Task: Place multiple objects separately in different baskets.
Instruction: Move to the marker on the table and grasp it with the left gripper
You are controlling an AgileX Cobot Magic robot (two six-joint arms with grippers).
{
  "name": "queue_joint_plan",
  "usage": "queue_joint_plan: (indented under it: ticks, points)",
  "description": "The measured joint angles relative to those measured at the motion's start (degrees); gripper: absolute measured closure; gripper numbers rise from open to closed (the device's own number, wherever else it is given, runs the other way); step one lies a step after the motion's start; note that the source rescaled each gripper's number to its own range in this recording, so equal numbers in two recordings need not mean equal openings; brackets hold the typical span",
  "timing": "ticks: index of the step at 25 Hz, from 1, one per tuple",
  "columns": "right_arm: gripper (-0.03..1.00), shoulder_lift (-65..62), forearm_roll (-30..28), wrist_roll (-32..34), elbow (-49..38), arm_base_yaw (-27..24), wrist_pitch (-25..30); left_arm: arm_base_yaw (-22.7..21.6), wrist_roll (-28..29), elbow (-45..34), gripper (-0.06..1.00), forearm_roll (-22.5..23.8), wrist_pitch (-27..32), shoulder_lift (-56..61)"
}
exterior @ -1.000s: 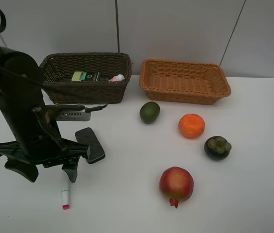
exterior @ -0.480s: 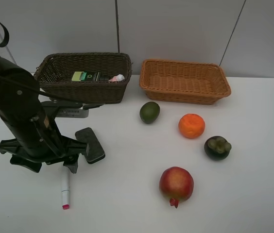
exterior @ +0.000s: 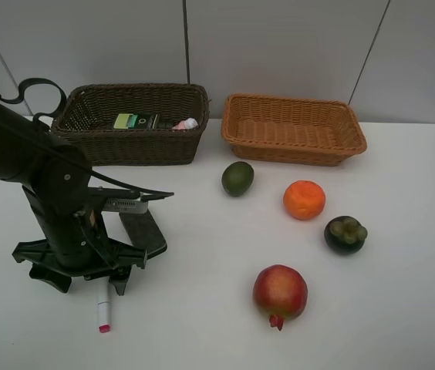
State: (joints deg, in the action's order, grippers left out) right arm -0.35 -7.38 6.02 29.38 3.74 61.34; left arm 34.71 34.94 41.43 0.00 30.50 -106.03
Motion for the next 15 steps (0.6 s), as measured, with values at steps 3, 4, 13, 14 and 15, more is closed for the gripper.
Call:
queue_joint_plan:
  ticks: [3,4,13,14,15]
  points:
    - [0.26,0.0,0.0,0.0,0.0,0.0,0.0,0.0,0.0,0.0,0.04,-0.67,-0.35,-0.11]
    - [0.26,0.0,0.0,0.0,0.0,0.0,0.0,0.0,0.0,0.0,0.06,-0.92,-0.39,-0.13]
    - [0.26,0.0,0.0,0.0,0.0,0.0,0.0,0.0,-0.05,0.0,0.94,-1.62,1.41,-0.39]
    - [0.26,0.0,0.0,0.0,0.0,0.0,0.0,0.0,-0.3,0.0,0.94,-1.62,2.26,-0.39]
    - [0.26,0.0,0.0,0.0,0.0,0.0,0.0,0.0,-0.88,0.09,0.94,-1.62,3.4,-0.22]
